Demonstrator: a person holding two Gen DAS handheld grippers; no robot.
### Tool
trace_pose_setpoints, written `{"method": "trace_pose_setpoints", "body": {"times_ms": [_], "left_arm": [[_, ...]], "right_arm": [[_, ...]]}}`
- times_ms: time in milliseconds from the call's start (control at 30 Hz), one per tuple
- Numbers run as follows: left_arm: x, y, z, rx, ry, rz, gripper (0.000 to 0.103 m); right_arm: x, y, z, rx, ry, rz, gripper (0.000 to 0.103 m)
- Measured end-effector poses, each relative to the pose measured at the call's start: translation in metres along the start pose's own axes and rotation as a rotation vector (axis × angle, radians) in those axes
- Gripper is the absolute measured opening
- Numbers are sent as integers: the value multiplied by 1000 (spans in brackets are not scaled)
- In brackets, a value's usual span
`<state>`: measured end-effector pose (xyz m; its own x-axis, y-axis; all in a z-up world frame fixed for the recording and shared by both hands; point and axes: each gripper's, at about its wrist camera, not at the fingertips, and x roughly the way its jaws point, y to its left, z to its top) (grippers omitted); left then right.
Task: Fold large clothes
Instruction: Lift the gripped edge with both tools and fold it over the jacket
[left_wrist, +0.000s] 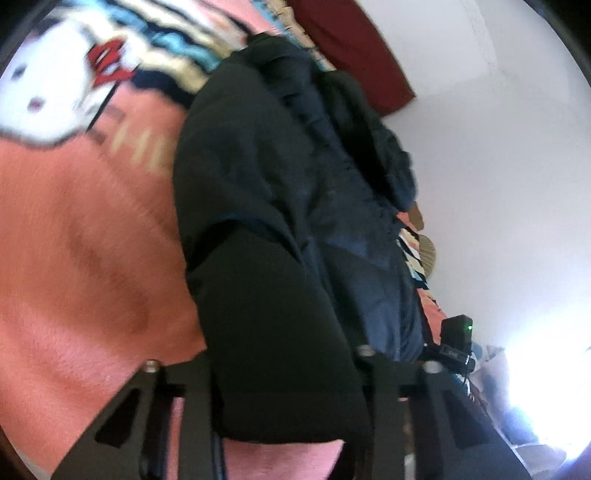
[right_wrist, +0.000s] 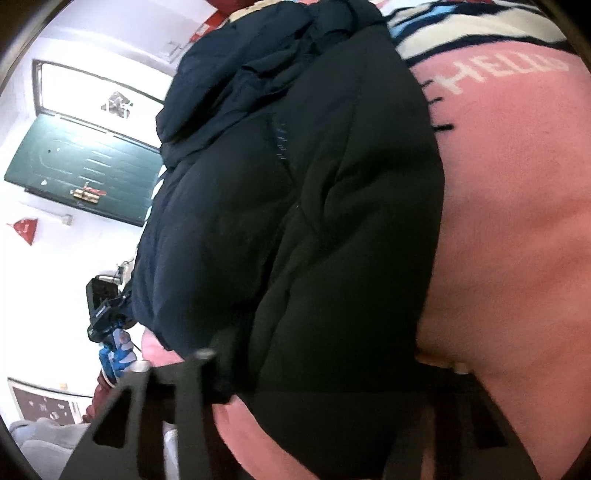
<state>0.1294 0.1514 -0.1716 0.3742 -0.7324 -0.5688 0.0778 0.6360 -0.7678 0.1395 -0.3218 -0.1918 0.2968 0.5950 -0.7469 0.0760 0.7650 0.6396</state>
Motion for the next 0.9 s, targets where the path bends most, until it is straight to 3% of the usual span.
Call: {"method": "trace_pose_setpoints", "body": {"times_ms": [100, 267, 467, 567, 700, 833, 900], "left_arm": [[-10, -32, 8, 89, -23, -6, 17], [-30, -81, 44, 151, -107, -88, 16], [-45, -96, 110, 57, -209, -309, 16], [-39, -98, 145, 5, -240, -378, 16], [-18, -117, 206, 34, -284, -344, 16], [13, -132, 269, 81, -317, -189, 17], [39, -135, 302, 116, -319, -71, 19]], "right_arm": [[-6, 14, 1, -42, -38, 18, 20], [-38, 42, 15, -93, -179, 92, 17], [-90, 53, 58, -66, -372, 207, 17], [-105, 47, 95, -25, -435, 276, 17], [-106, 40, 151, 51, -499, 322, 17], [-94, 37, 216, 128, -581, 277, 18], [-85, 37, 240, 140, -596, 238, 19]]}}
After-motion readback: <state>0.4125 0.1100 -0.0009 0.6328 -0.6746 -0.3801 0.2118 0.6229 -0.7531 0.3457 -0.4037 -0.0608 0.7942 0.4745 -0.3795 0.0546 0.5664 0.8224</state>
